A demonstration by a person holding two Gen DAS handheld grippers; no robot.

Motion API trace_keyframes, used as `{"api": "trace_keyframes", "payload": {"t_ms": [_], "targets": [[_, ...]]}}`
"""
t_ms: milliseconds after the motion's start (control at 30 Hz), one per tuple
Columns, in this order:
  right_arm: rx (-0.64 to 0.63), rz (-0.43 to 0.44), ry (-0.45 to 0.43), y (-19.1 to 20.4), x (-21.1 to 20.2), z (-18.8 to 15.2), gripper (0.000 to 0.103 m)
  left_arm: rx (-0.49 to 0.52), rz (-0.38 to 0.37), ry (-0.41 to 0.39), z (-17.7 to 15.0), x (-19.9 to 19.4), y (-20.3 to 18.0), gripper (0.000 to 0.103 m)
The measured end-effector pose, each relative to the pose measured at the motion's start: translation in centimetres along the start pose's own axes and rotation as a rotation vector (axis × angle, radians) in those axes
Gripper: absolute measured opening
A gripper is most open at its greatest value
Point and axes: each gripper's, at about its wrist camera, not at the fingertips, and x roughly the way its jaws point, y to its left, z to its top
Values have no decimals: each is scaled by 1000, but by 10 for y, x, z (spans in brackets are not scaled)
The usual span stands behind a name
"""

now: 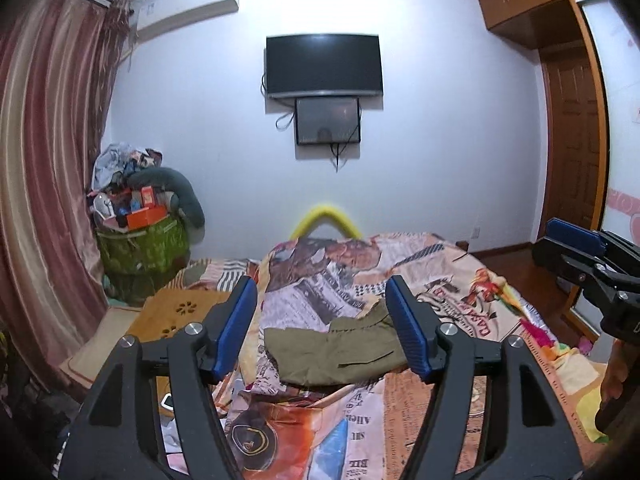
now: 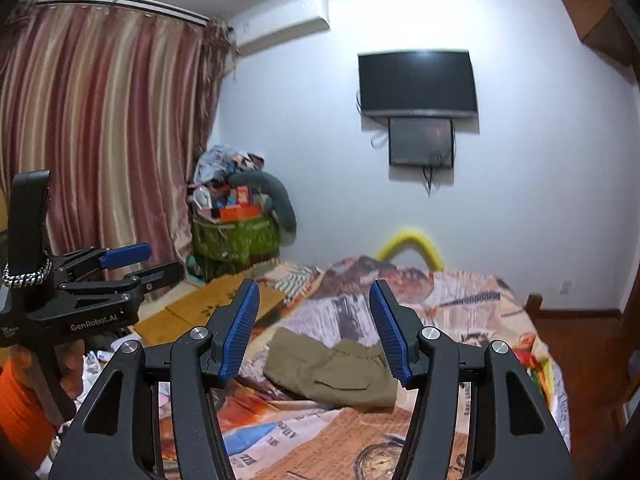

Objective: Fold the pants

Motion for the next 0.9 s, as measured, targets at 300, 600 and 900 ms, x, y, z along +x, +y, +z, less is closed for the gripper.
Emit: {"api": "trace_keyframes", "payload": {"t_ms": [300,600,900], "targets": [[27,-29,-45,9,-24,-3,70,-9,-15,-96,-1,-47,-11,85],[34,-79,-68,16,-33,-4,96,-49,-25,-128,-1,-60,-8,102],[50,-93,-73,15,-39,-8,102,-71,-21,-112,-5,-55,-6,103]]}}
